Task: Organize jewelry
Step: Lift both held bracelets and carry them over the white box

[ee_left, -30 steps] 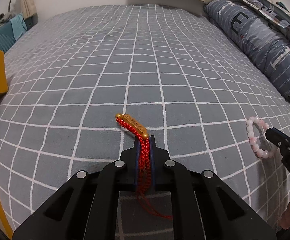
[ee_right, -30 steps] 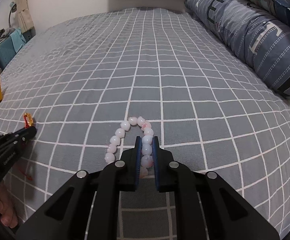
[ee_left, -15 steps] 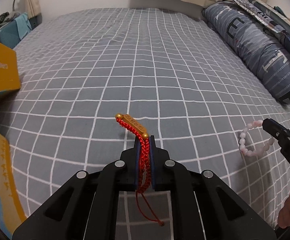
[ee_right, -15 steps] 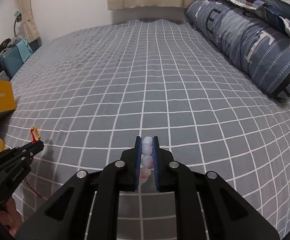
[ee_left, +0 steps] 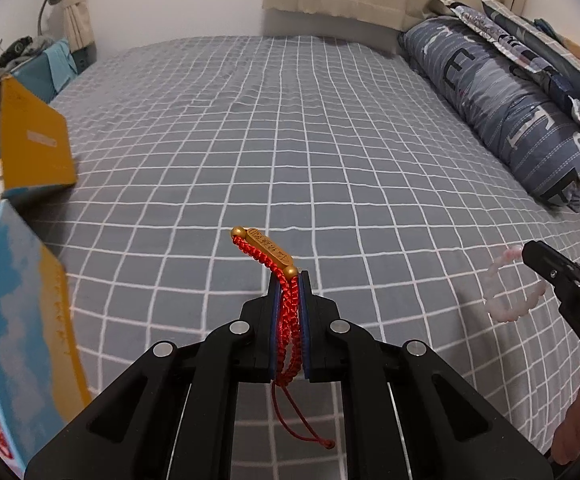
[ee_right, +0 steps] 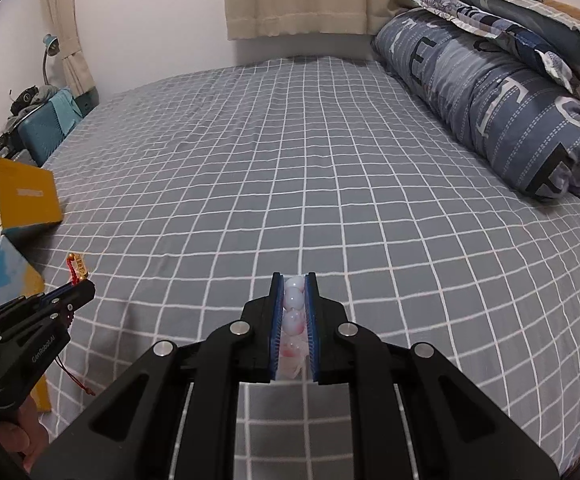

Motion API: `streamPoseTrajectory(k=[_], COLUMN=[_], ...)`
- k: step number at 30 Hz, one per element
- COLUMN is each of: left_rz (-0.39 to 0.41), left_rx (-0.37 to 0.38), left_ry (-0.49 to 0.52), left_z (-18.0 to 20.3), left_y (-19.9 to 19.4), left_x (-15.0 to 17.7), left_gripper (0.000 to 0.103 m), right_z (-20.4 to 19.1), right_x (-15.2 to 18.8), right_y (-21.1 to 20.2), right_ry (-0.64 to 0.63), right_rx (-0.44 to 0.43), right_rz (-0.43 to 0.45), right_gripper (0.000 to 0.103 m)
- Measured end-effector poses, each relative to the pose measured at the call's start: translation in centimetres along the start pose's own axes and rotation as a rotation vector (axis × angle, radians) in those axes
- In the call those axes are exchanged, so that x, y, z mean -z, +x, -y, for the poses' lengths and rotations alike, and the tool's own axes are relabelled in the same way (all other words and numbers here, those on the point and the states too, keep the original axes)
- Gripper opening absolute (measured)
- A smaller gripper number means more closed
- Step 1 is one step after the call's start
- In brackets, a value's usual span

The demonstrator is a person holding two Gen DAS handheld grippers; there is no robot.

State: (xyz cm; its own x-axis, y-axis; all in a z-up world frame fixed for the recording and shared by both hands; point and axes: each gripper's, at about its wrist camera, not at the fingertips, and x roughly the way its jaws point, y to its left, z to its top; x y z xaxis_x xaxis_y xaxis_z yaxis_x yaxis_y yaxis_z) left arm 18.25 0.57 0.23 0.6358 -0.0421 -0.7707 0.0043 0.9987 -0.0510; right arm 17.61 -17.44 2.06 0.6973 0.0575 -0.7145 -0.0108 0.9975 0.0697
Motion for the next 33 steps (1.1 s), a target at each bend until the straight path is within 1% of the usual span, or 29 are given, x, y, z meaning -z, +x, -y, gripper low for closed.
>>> streamPoseTrajectory(k=[8, 11, 13, 15, 20, 21, 27, 33], left_rz=[0.008, 0.022, 0.046, 0.077, 0.115, 0.123, 0.133, 0.126], left_rx=[-0.02, -0.034, -0.044, -0.071, -0.138, -0.156, -0.227, -0.3], left_ry=[-0.015, -0.028, -0.032, -0.04, -0.084, -0.102, -0.17, -0.26], left_z=[-2.2, -4.1, -5.3, -6.8, -11.3, -12.6, -18.4, -24.9], left_y=[-3.7, -5.8, -7.5, -9.6, -13.6, -14.5, -17.8, -20.3], left_x=[1.3, 1.8, 2.0, 2.2, 2.3, 2.4, 3.1, 4.9], left_gripper=[0.008, 0.008, 0.008, 0.008, 0.008, 0.008, 0.008, 0.008], right_z=[-2.9, -4.7, -6.3, -8.3, -13.1, -14.0, -20.5, -26.8], right_x=[1.5, 1.6, 1.6, 1.4, 0.6, 0.5, -0.3, -0.2], right_y=[-2.5, -3.4, -4.2, -5.1, -6.9, -7.2, -9.5, -11.3], right_ry=[-0.007, -0.019, -0.03, -0.054, -0.103, -0.112, -0.175, -0.252], right_rx=[-0.027, -0.047, -0.069, -0.085, -0.145, -0.154, -0.236, -0.298], right_rz=[-0.009, -0.003, 0.002, 0.019, 0.047, 0.051, 0.076, 0.089], right_gripper=[0.01, 0.01, 0.01, 0.01, 0.009, 0.009, 0.009, 0.009])
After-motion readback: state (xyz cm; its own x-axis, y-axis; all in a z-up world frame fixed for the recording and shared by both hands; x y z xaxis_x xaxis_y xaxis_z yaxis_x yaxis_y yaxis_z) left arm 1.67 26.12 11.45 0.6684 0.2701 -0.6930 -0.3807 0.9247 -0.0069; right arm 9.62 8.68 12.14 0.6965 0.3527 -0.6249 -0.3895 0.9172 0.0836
